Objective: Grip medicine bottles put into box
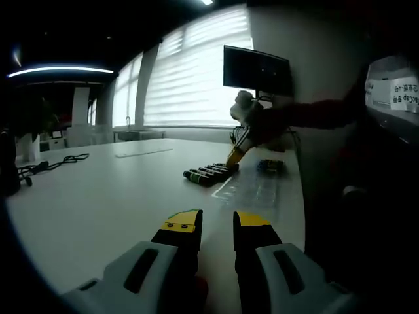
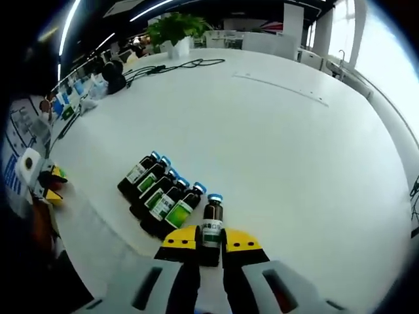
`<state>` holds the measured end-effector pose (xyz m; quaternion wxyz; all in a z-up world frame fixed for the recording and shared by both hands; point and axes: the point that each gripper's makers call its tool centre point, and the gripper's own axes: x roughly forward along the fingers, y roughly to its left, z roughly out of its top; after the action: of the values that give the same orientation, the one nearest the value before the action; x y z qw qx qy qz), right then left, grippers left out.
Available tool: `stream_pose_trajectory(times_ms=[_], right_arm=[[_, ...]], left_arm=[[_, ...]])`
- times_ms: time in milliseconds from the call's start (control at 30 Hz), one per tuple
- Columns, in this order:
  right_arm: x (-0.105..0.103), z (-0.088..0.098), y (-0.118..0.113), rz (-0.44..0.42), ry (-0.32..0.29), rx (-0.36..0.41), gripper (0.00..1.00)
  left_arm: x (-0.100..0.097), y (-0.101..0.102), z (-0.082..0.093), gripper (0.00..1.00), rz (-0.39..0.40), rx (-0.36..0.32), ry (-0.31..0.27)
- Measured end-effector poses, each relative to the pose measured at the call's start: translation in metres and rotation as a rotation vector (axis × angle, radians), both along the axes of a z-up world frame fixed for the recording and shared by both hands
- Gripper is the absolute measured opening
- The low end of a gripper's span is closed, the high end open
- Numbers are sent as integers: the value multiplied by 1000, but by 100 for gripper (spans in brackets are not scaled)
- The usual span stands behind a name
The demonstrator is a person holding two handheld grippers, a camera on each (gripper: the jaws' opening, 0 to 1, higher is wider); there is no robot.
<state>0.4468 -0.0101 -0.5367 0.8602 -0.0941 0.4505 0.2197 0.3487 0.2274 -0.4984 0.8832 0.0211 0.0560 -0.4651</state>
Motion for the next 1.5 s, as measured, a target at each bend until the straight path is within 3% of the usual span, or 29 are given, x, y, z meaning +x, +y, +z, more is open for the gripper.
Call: stream_pose_trajectory(times_ms=[767,1500], right_arm=[[-1,10,-10,14,-59,-53,7],[-34,34,-7,22,-86,2,7]], left_arm=[[0,0,0,13,-4,-3,0],[0,0,0,13,1,1,0]])
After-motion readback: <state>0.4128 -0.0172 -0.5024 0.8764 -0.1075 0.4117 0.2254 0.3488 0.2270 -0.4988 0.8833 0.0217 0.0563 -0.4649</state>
